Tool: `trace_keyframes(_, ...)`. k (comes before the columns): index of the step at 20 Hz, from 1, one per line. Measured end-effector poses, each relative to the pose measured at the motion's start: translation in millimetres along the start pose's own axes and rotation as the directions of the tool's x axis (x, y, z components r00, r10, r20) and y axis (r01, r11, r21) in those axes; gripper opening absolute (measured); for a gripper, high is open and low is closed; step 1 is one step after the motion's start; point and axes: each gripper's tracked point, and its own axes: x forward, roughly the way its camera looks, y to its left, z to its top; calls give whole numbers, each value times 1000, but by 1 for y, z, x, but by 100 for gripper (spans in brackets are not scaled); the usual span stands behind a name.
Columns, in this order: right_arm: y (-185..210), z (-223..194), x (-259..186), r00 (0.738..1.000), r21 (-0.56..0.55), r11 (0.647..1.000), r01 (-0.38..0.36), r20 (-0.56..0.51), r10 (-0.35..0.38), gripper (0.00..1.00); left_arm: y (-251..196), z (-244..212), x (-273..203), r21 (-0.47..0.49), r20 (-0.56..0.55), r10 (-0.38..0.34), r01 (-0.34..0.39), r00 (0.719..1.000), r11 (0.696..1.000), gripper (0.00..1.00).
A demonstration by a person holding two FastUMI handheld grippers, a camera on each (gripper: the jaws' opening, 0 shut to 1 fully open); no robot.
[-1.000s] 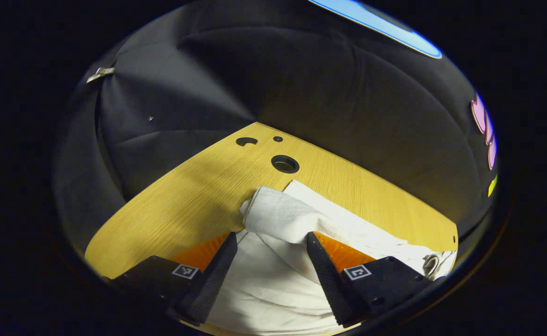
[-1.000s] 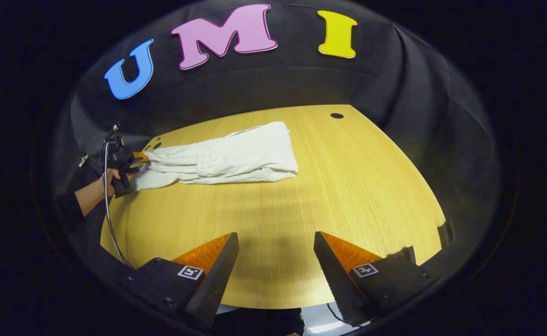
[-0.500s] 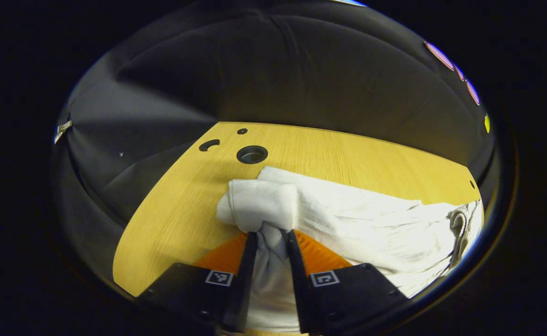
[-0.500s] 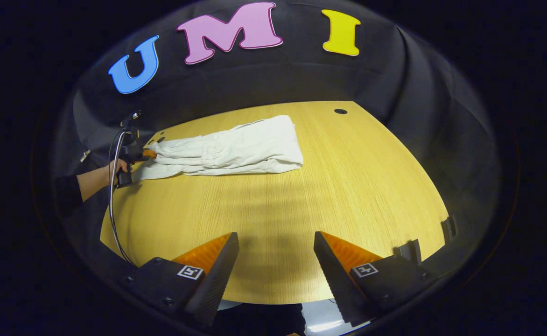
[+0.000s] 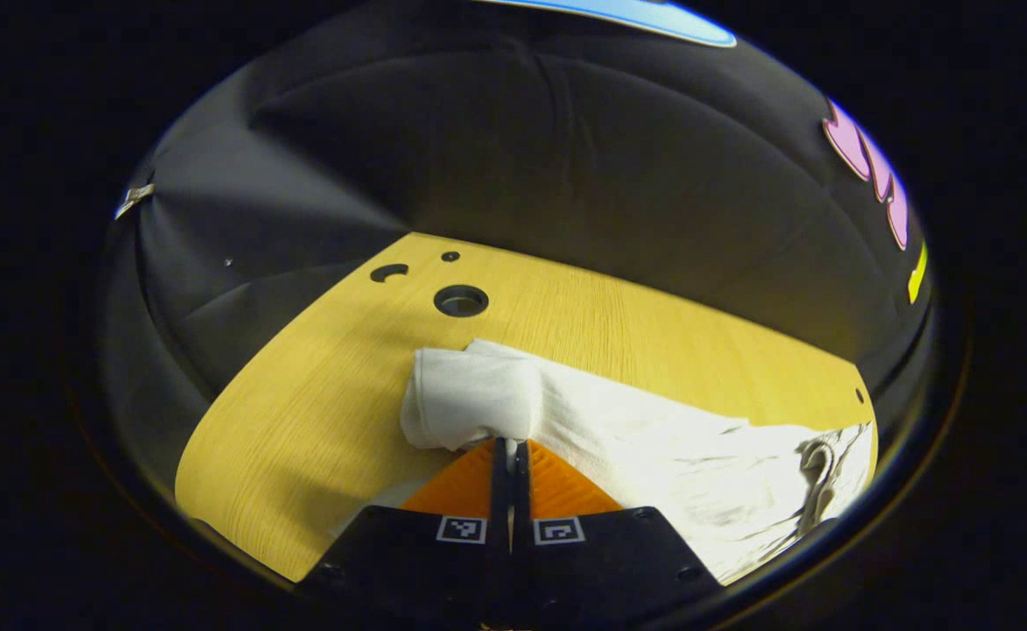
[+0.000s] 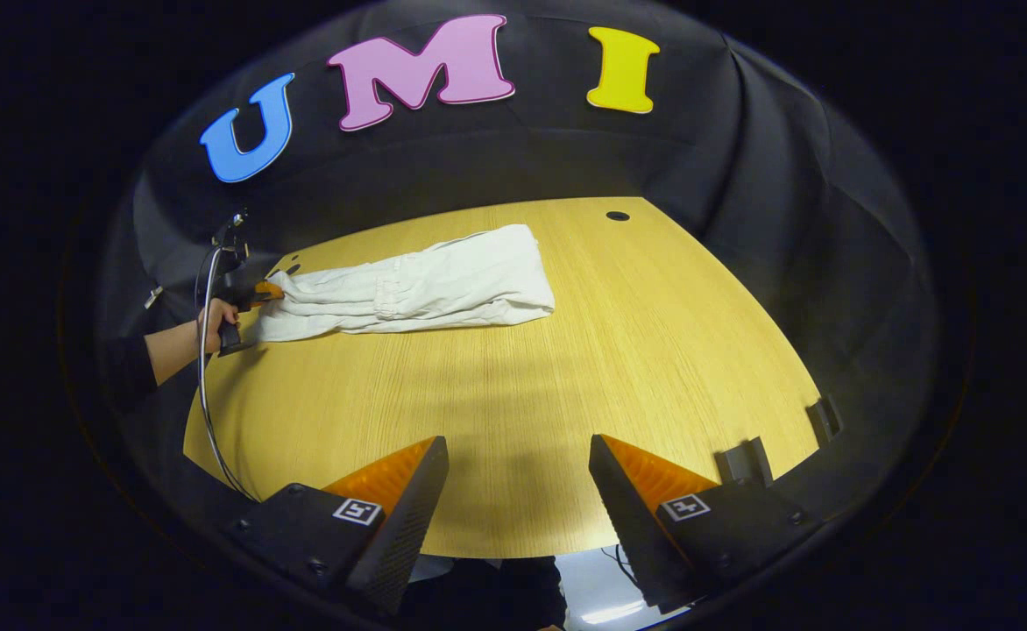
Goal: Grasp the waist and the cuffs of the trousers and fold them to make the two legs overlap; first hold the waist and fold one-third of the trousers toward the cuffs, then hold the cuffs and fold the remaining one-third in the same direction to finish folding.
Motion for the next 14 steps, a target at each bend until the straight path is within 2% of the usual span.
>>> trace_keyframes(4,-9,15,-13,998,0,1000,17,60,-17,99,-11,28,-38,-15,61,-32,33,998,999,5)
trace_keyframes(7,-21,34,-21,993,16,999,27,114,-29,99,-34,47,-65,-14,84,-62,63,995,998,5)
trace_keyframes(10,-37,54,-28,984,58,998,30,176,-40,99,-69,65,-91,-6,112,-95,97,989,995,5)
trace_keyframes(11,-45,61,-31,980,67,997,35,194,-48,99,-83,73,-99,0,127,-106,107,986,994,2)
trace_keyframes(14,-67,73,-31,972,73,997,40,229,-56,99,-129,85,-122,13,147,-133,132,980,991,5)
